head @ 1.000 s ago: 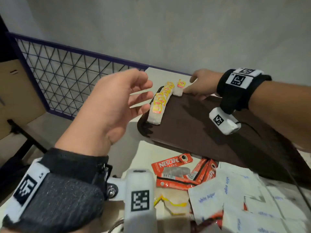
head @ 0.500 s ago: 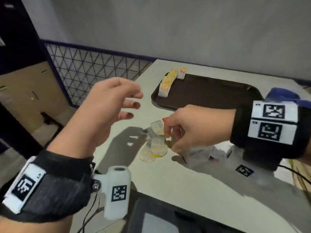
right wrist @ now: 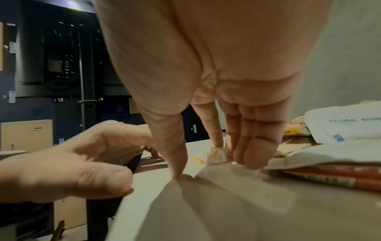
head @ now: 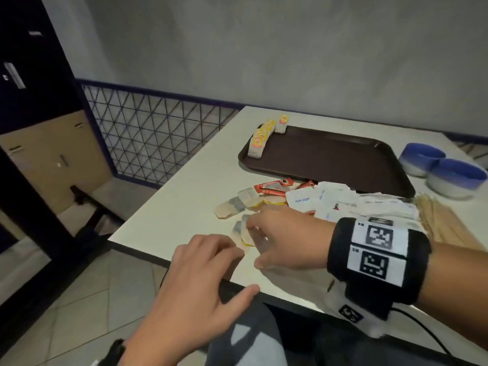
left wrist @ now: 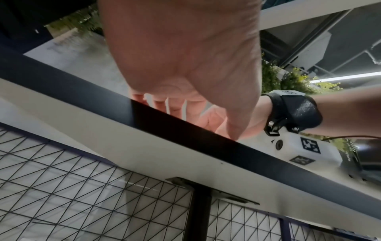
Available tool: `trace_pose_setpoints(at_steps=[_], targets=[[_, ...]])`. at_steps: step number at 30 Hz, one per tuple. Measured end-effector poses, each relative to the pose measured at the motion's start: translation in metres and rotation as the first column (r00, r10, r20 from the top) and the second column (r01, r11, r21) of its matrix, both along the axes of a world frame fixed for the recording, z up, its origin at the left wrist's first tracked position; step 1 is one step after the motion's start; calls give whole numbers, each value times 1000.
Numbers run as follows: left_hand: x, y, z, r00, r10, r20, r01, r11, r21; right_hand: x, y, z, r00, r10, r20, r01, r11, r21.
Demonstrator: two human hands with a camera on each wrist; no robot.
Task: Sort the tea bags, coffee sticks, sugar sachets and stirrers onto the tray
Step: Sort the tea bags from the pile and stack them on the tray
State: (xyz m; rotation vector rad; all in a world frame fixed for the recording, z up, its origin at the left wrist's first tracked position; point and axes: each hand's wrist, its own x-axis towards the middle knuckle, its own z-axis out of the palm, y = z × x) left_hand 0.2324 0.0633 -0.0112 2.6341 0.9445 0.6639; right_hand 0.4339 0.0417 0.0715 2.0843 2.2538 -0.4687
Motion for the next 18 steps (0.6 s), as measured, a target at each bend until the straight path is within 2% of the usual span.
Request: trace_pose_setpoints(at_steps=[6,14,18], targets=[[-17,-5,-12,995,-91,27,88,991,99,-9,-39,7,990,127,57,-118,982,-148],[-21,-2,-21,974,-118,194,91,985,145,-8,-74,-12,985,140,102,-148,986,73],[-13,-4,-17,951,-108,289,84,992,92,-7,-82,-18,994,103,33,-107,988,116]])
